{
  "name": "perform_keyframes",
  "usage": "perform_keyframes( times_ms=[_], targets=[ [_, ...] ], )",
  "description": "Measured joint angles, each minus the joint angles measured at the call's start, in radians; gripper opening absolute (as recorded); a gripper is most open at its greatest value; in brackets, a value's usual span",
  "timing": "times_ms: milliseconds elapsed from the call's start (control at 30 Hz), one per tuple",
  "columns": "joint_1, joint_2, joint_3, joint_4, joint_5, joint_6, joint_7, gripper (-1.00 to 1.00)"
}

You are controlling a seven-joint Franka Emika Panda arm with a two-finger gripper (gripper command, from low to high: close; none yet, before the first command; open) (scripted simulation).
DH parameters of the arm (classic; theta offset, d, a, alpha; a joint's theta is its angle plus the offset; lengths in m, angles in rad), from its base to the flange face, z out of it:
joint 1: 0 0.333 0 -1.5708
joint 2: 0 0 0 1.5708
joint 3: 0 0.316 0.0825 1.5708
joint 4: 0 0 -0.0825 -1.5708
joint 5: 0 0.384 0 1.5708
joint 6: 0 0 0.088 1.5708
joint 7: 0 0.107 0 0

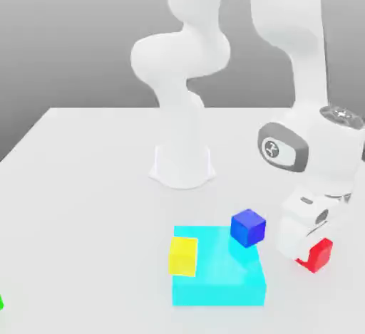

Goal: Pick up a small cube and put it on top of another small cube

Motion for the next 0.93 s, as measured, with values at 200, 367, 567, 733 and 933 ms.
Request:
perform_keyframes(
  times_ms=[200, 367, 567, 733, 933],
  targets=[
    [-0.05, -0.21, 0.044, -0.052, 0.145, -0.159, -0.193, -1.0],
    [-0.096, -0.387, 0.009, -0.117, 0.233, -0.274, -0.508, -1.0],
    [-0.128, -0.602, -0.083, -0.199, 0.183, -0.405, -0.782, -1.0],
    [-0.149, -0.575, -0.11, -0.242, 0.145, -0.333, -0.865, -1.0],
    [-0.148, -0.476, -0.114, -0.256, 0.141, -0.219, -0.866, 1.0]
  ],
)
